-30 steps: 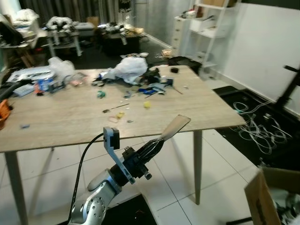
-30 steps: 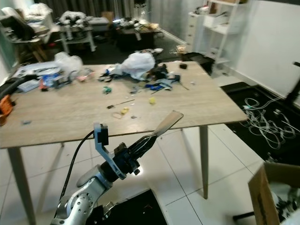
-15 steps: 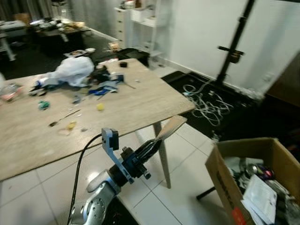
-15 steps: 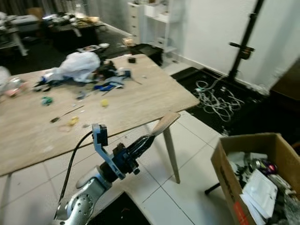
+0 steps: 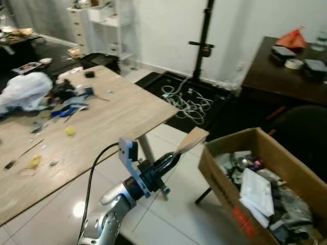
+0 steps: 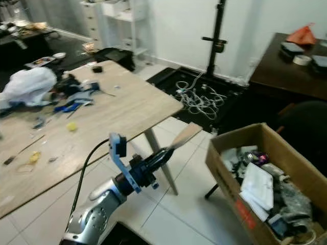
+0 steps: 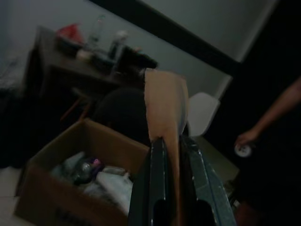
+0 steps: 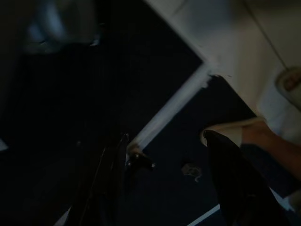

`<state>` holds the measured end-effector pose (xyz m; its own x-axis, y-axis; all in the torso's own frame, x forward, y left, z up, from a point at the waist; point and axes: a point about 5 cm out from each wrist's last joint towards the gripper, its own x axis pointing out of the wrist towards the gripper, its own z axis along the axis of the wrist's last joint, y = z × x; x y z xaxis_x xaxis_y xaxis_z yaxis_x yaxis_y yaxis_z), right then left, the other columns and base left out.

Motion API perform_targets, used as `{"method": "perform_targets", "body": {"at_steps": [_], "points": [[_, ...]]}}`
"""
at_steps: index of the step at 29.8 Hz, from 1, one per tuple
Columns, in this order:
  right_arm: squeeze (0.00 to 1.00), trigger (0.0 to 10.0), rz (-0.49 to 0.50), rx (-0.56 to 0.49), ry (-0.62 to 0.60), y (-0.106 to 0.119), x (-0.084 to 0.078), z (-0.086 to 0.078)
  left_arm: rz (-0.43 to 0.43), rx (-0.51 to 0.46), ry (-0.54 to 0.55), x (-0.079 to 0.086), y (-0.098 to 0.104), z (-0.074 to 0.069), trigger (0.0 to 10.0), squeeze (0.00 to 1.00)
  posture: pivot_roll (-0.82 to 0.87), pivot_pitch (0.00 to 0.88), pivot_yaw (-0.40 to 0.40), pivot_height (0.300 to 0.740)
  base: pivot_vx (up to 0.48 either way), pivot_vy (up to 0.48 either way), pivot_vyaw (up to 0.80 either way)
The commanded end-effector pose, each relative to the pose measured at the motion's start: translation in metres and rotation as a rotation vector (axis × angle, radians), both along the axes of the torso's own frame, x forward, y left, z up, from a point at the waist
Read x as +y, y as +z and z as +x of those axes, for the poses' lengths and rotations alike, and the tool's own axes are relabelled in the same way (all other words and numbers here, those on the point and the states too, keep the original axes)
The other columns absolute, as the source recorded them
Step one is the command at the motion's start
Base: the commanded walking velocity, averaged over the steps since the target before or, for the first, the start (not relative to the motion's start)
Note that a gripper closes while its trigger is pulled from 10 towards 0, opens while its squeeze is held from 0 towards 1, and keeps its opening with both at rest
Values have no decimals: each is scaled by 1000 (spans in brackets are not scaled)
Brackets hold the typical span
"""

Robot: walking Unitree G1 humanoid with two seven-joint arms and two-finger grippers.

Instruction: Picking trash to rubbish bin

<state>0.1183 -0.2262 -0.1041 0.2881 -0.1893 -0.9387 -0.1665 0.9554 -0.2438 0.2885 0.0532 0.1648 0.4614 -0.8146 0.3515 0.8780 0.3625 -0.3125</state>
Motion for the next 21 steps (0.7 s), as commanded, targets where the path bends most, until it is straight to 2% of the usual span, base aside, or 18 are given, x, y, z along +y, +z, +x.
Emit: {"method": "perform_targets", "body": {"at_steps": [1, 5, 8, 11, 21], "points": [[0, 10000, 9, 28, -11, -3, 4, -8, 33, 5, 45, 3, -7, 2, 10000, 0, -98, 110, 58, 740, 0, 0, -788], [0, 10000, 10, 29, -9, -3, 5, -8, 30, 9, 74, 4, -7, 4, 10000, 0, -93, 113, 54, 740, 0, 0, -788], [0, 10000, 18, 26, -1, -3, 6, -6, 43, 19, 155, 6, -12, 10, 10000, 0, -92, 114, 53, 740, 0, 0, -788], [0, 10000, 22, 25, 3, -3, 7, -6, 46, 27, 189, 7, -13, 13, 10000, 0, -93, 116, 50, 740, 0, 0, -788], [0, 10000, 25, 26, 15, -3, 7, -5, 67, 46, 262, -6, -18, 21, 10000, 0, -110, 118, 47, 740, 0, 0, -787]]}}
